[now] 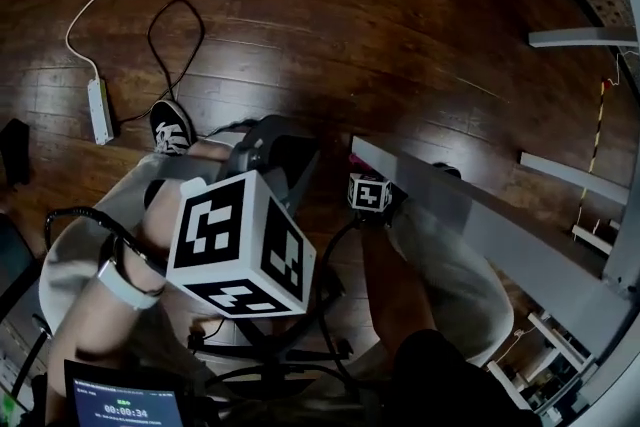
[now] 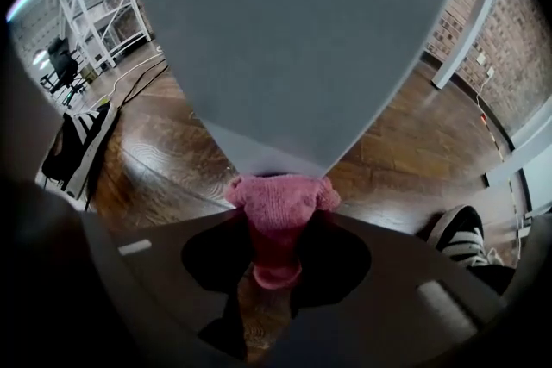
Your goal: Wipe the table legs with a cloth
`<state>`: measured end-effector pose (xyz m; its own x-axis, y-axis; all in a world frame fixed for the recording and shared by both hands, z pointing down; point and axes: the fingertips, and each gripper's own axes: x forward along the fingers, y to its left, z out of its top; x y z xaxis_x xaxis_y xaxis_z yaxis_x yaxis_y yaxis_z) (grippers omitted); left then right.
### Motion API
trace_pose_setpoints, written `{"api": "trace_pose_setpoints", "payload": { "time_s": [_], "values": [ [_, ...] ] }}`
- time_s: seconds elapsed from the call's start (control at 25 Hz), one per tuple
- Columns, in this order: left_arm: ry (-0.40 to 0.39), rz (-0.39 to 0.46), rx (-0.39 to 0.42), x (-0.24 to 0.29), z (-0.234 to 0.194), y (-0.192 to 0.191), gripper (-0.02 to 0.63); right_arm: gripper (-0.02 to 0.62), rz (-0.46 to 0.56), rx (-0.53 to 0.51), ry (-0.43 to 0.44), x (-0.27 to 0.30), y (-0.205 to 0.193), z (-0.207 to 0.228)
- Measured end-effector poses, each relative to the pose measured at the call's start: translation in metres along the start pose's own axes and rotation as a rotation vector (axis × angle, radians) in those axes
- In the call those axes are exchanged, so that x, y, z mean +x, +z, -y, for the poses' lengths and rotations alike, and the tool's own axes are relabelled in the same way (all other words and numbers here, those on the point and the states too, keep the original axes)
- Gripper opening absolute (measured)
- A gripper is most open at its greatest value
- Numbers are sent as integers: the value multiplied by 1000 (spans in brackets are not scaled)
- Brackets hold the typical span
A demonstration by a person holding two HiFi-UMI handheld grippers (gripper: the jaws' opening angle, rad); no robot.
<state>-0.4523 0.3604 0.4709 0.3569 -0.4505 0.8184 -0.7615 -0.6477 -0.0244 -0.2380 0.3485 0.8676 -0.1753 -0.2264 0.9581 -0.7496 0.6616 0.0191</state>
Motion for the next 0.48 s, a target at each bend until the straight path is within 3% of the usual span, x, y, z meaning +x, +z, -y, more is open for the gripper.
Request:
{"api": "trace_pose_setpoints", "payload": {
  "time_s": [0.12,0.28,0.36,0.48],
  "values": [
    [46,49,-27,-22,-11,9,0,108,-19,51,-29,8,1,-5],
    [72,116,-152,-35,-31,6,0,107,-39,139,-58,4,0,-9],
    [102,115,-156,-32,-34,1,1,104,-21,239,-48,-1,0,-16],
    [106,134,-172,-23,-28,10,0,103,31,472,31,-4,7,-35]
  ]
}}
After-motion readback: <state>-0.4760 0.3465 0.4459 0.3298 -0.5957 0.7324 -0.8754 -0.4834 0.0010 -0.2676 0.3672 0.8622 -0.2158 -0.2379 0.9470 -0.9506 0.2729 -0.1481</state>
